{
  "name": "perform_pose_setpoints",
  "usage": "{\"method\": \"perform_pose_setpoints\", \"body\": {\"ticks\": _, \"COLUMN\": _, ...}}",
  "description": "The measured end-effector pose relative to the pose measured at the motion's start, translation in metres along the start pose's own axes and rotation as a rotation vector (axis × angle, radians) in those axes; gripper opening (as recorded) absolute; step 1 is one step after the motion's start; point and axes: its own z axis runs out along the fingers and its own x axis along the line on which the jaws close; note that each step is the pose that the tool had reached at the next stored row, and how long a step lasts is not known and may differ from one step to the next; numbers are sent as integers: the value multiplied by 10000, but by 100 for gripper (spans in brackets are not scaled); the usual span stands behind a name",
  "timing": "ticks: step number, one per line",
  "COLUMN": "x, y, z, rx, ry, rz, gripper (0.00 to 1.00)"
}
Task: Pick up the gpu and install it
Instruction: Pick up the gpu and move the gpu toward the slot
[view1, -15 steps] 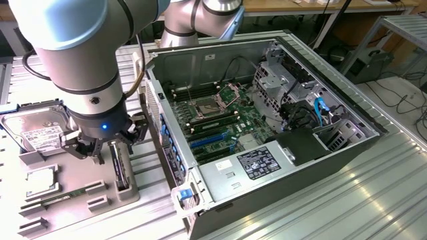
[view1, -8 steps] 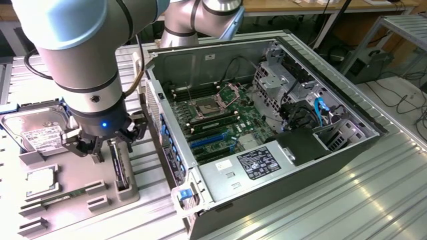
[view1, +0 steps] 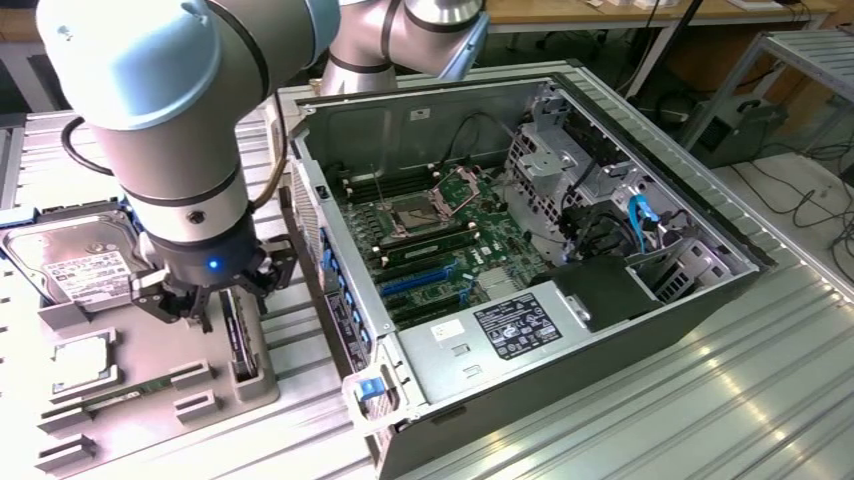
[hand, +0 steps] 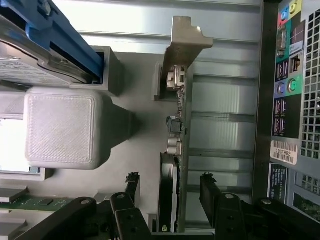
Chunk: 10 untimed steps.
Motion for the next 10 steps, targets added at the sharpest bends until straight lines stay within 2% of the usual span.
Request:
{"method": "perform_pose_setpoints", "body": {"ticks": 5, "x": 1, "y": -16, "z": 44, "rx": 1, "ry": -20, "rz": 346, "gripper": 60}}
{"method": "perform_pose_setpoints", "body": {"ticks": 10, "x": 1, "y": -18, "z": 62, "rx": 4, "ry": -4, "rz": 401, "gripper": 60}}
